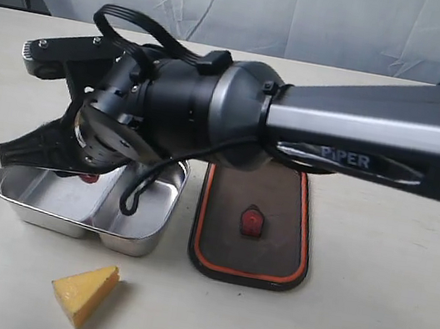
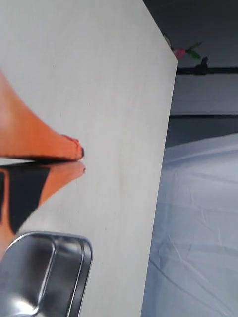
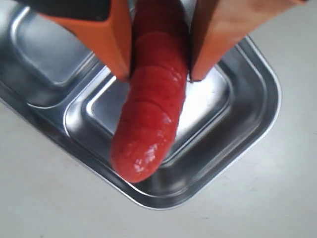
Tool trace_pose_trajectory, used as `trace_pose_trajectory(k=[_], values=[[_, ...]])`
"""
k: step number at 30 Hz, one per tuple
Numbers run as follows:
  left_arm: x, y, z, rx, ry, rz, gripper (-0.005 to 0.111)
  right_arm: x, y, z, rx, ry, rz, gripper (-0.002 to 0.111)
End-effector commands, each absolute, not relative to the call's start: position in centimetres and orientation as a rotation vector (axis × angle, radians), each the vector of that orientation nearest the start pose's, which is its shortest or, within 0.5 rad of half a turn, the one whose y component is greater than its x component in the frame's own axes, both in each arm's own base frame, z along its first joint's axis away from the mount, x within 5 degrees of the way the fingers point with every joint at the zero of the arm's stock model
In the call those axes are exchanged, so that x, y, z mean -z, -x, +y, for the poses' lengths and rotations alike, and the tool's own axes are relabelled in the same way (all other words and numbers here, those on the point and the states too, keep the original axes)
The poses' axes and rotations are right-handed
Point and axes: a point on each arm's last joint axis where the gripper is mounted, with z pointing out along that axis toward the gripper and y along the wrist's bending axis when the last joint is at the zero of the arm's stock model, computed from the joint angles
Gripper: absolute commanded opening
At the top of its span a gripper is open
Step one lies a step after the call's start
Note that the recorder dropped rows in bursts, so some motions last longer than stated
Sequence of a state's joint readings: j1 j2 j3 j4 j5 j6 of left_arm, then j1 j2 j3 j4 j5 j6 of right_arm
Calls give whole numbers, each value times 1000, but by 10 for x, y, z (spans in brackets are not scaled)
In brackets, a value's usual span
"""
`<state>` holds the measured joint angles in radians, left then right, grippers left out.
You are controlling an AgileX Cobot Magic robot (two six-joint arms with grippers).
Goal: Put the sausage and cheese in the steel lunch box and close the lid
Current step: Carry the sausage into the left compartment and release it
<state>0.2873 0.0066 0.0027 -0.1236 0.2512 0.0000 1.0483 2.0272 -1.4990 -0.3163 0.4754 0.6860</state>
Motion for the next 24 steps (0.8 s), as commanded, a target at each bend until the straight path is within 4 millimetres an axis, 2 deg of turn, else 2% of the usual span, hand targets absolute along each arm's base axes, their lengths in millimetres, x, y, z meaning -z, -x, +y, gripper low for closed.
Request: trace_pose_trajectory(k=[1,5,9,11,14,16,24], values=[[-192,-55,9,-51,261,1701,0,-191,-243,386,-418,810,2375,-1],[-192,-55,7,-15,220,1707,0,-186,-246,392,-423,806,2381,-1],[-192,-55,4,21,178,1712,0,-192,-248,397,-460,813,2335,2],[-192,-55,3,35,162,1714,0,-196,-249,398,-460,820,2324,15],[-192,-55,2,51,144,1715,0,-197,-249,399,-461,817,2321,42],[-192,-55,2,53,142,1715,0,-198,-249,399,-459,823,2318,50],[-192,-55,2,51,141,1716,0,-197,-249,394,-401,827,2364,46]])
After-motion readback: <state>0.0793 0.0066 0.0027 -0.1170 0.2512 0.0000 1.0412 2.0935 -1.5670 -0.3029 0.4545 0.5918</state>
